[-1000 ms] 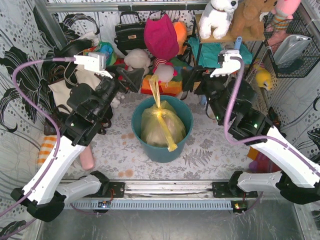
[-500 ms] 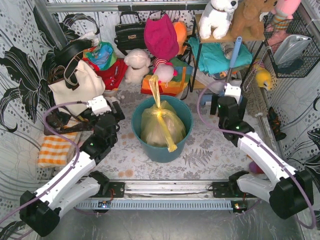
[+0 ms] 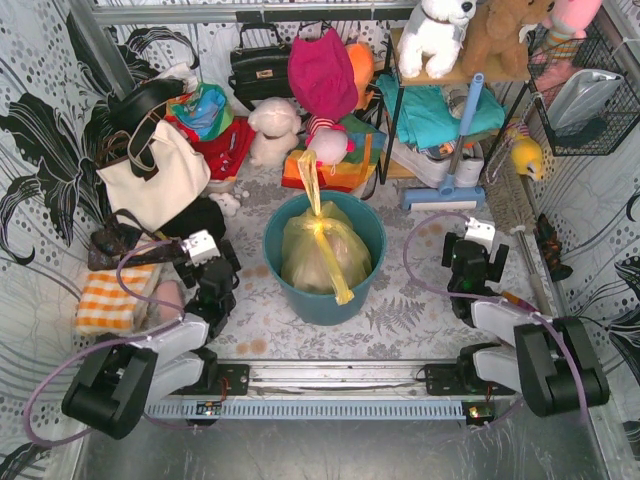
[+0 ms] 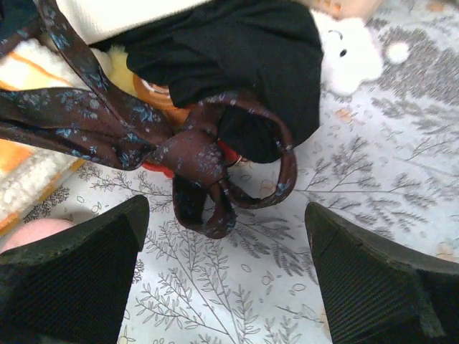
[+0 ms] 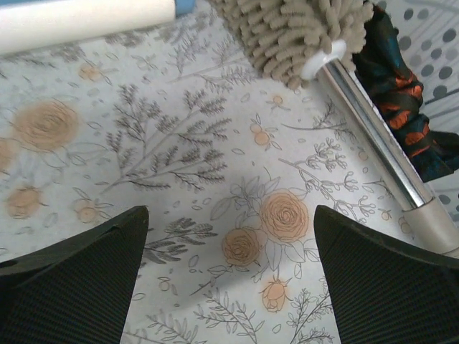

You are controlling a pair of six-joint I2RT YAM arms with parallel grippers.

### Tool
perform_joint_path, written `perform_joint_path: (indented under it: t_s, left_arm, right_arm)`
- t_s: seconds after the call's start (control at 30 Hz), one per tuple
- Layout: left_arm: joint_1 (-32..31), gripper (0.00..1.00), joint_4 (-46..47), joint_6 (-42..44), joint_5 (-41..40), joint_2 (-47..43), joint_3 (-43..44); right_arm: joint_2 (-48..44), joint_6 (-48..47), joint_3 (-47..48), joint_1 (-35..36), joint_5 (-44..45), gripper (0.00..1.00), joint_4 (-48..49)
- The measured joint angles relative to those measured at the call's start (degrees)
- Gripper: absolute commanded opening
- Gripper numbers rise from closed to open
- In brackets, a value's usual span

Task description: Tie the trash bag

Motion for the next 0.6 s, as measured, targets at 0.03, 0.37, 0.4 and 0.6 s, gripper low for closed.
perform_joint_path:
  t_s: [0.03, 0.37, 0.4, 0.6]
  left_arm:
    - [0.7, 0.98, 3.1, 0.4, 0.6, 1.9, -1.4]
    - [7.5, 0.98, 30.0, 7.6, 13.5, 21.5, 1.0]
    - [8.4, 0.98, 30.1, 7.7, 15.5, 22.2, 1.6]
    - [12.3, 0.98, 37.5, 8.2, 26.6, 24.2, 0.9]
  right_arm:
    - [1.9, -0.6, -0.9, -0.5, 0.0, 0.97, 2.8]
    - [15.9, -1.7, -1.4, -9.5, -11.0, 0.97, 24.1]
    - [17.1, -1.7, -1.0, -10.1, -12.4, 0.97, 24.5]
    - [21.2, -3.0, -0.7, -10.5, -23.6, 0.97, 31.7]
